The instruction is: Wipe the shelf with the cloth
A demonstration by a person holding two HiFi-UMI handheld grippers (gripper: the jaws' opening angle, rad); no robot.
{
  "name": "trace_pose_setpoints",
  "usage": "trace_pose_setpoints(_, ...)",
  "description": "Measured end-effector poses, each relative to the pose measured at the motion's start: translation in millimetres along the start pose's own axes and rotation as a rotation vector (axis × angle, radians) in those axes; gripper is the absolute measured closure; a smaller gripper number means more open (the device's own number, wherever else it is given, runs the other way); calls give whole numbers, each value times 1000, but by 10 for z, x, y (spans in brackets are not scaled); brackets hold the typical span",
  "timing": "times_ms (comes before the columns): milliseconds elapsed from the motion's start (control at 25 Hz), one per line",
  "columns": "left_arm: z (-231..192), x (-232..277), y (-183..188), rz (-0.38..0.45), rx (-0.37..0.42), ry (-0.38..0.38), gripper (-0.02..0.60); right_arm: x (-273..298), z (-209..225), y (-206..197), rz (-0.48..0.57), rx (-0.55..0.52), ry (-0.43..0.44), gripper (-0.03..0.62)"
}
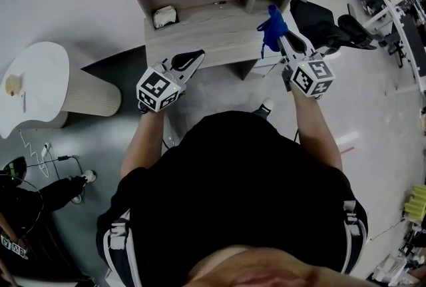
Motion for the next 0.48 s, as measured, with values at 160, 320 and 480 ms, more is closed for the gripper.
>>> trace_pose_setpoints(160, 16, 185, -8, 15, -35, -12, 565, -19, 311, 79, 21, -8, -23, 540)
trace_pose_setpoints(320, 52, 423, -28, 2, -45, -27, 565, -60, 637, 159, 33, -6, -43, 540)
trace_pose_setpoints(480, 54, 652, 4, -4, -51, -30, 565, -59, 897, 167, 26, -4, -49, 540)
Point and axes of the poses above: the fingertips, and each gripper's own axes: x forward along the fingers, z to its right, y out of its top, the point moved 1 cm from there along -x, backward along the fingers, and after that the axes turned 10 degrees about x, right-handed, at the moved point
